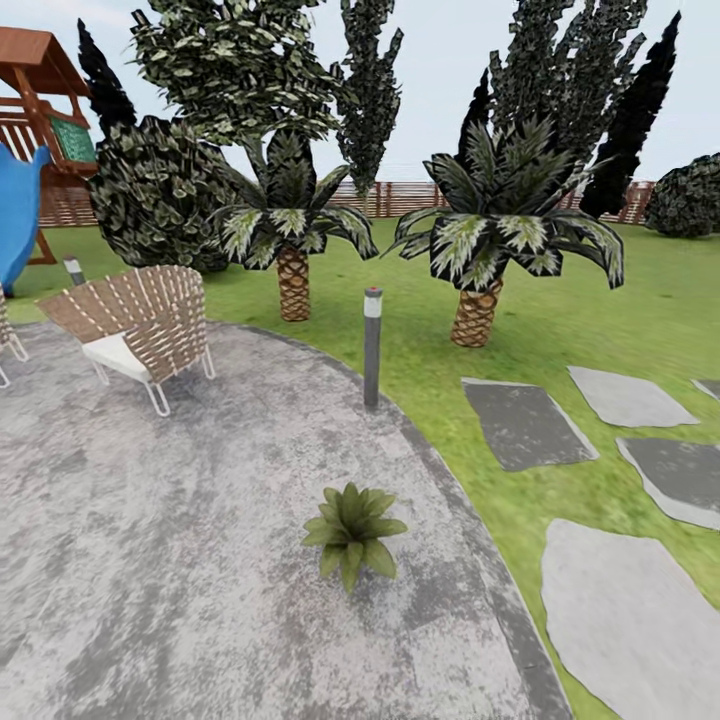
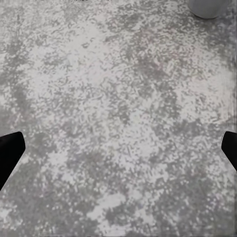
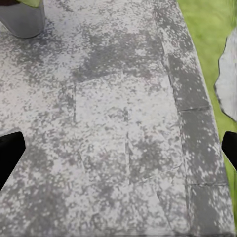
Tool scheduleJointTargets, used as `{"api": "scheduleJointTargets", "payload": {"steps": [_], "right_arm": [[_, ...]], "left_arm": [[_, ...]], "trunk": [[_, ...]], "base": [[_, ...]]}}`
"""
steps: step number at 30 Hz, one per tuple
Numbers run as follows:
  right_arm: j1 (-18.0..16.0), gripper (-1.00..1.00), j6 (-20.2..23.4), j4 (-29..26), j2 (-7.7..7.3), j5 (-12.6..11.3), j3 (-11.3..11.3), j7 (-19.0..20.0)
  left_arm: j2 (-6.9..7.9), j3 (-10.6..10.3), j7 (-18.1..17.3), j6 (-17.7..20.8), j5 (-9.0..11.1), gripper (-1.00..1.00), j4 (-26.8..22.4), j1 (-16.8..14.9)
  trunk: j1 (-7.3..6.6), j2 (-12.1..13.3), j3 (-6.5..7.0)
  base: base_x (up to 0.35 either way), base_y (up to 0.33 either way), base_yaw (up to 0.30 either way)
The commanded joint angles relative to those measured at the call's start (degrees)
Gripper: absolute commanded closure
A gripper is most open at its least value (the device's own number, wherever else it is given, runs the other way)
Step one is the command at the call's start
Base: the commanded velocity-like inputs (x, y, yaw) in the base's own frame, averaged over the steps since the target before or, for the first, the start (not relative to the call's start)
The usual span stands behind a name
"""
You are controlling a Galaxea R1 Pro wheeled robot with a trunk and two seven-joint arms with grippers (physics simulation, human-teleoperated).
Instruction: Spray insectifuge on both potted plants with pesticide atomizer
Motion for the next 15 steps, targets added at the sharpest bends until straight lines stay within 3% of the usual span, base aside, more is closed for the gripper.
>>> {"api": "scheduleJointTargets", "payload": {"steps": [1,15], "right_arm": [[0.0,-1.0,-0.2,0.1,0.0,0.0,0.0,0.0],[0.0,-1.0,-0.2,0.1,0.0,0.0,0.0,0.0]], "left_arm": [[0.01,0.0,0.0,-0.2,0.0,-1.0,0.0,0.0],[0.02,0.0,0.0,-0.2,0.0,-1.0,0.0,0.0]], "trunk": [[0.22,-0.4,-0.23],[3.29,-6.1,-2.75]], "base": [[0.0,0.0,-0.267],[0.0,0.0,-0.267]]}}
